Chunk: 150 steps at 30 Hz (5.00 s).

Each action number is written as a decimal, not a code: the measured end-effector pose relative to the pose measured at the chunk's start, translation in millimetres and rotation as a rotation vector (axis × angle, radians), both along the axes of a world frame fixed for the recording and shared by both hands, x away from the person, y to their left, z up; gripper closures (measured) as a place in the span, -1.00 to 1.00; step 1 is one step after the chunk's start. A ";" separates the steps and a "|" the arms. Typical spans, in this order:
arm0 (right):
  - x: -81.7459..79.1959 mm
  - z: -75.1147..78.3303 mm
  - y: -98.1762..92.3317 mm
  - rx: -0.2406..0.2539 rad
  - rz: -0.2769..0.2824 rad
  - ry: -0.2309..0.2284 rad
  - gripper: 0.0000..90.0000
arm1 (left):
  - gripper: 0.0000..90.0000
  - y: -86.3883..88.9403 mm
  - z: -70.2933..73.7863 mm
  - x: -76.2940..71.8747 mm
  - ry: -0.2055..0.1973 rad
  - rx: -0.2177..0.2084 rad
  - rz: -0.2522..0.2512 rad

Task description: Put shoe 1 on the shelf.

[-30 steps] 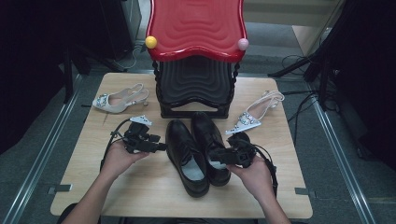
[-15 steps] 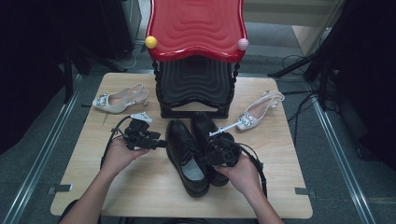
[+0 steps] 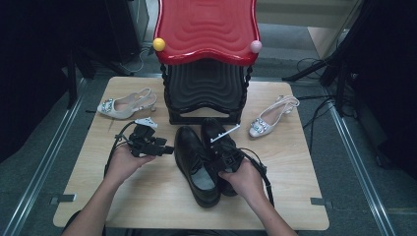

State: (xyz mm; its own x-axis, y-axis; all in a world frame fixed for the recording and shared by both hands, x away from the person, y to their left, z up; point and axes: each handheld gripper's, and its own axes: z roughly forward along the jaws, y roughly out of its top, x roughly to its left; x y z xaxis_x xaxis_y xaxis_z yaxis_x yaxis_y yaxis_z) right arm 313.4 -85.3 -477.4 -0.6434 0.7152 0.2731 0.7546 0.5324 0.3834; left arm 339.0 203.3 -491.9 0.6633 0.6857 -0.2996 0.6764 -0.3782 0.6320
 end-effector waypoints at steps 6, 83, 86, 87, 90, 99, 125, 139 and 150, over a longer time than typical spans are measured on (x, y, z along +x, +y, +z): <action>2.6 0.1 -3.2 -0.027 -0.009 -0.004 0.77 | -0.05 2.5 1.3 -0.3 -0.010 -0.003 0.007; 114.2 95.7 9.1 0.322 -0.520 -0.346 0.84 | -0.05 14.2 0.0 2.7 -0.029 -0.017 0.006; 114.6 94.8 14.0 0.307 -0.538 -0.349 0.84 | -0.05 13.7 0.1 2.6 -0.031 -0.016 0.005; 115.2 94.7 14.6 0.308 -0.540 -0.353 0.84 | -0.05 13.3 0.2 2.5 -0.030 -0.015 0.005; 117.0 96.7 14.3 0.329 -0.566 -0.338 0.84 | -0.05 12.5 0.4 2.7 -0.032 -0.010 0.002; 127.9 101.2 28.0 0.315 -0.646 -0.337 0.80 | -0.05 12.9 0.2 3.3 -0.031 -0.018 0.003; 127.0 99.0 37.4 0.320 -0.546 -0.356 0.34 | -0.05 12.3 2.3 3.7 -0.038 -0.014 0.004; 98.5 113.7 12.0 0.433 -0.430 -0.347 0.30 | -0.05 13.2 14.0 1.8 -0.044 -0.049 0.005; 66.3 119.1 -14.9 0.418 -0.261 -0.374 0.24 | 0.23 8.2 46.8 4.9 -0.055 -0.091 -0.018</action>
State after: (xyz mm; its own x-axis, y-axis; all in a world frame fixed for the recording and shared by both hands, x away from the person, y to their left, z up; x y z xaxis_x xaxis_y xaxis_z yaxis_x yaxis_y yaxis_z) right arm 379.7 -100.2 -358.4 -0.5681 0.7428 0.3544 0.6141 0.0958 0.7834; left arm 343.9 211.4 -445.0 0.6926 0.6450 -0.3228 0.6334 -0.3298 0.7001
